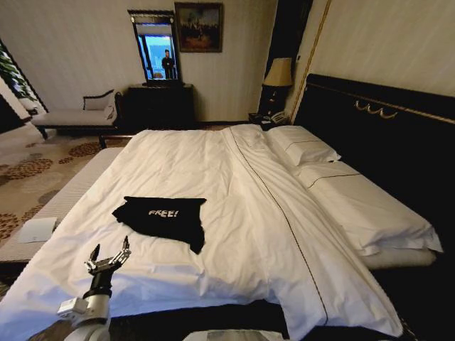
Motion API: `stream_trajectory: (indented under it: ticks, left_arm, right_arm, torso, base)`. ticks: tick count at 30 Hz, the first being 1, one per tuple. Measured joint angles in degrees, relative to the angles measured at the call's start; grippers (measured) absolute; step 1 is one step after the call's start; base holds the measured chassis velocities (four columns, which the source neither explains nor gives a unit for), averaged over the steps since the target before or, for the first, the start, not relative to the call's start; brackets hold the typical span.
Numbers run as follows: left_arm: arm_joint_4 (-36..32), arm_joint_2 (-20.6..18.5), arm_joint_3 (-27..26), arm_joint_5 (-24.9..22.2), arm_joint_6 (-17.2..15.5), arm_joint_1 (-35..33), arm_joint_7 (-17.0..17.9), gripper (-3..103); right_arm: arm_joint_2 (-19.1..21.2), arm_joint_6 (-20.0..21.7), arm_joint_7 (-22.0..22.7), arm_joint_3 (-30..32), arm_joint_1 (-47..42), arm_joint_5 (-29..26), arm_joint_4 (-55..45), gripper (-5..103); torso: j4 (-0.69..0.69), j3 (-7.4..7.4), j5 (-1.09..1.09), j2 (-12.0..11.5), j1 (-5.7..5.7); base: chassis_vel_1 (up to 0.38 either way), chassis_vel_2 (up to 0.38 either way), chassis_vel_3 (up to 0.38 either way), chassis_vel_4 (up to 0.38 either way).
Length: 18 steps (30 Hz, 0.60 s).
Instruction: Fold the clothes on the bed.
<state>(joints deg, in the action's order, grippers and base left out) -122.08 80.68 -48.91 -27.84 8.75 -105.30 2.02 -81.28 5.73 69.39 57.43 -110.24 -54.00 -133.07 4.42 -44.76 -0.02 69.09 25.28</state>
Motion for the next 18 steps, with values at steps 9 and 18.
stream_trajectory:
  ticks: [9,18]
  left_arm:
    - [-6.73,0.8,1.05,-0.88,-1.25,-4.26,0.33,100]
    - [-10.22,0.64,4.92,-0.17,-2.51,-4.74,-0.87,100]
  right_arm:
    - [4.07,-5.47,-36.36,-10.41,4.0,4.76,-0.41,100]
    - [5.45,-9.95,-68.38,-15.28,5.28,15.71,0.59,100]
  torso:
    - [-0.02,0.0,0.02,0.0,0.0]
    - [0.0,0.0,0.01,0.0,0.0]
  base:
    - [0.0,0.0,0.0,0.0]
    - [0.0,0.0,0.0,0.0]
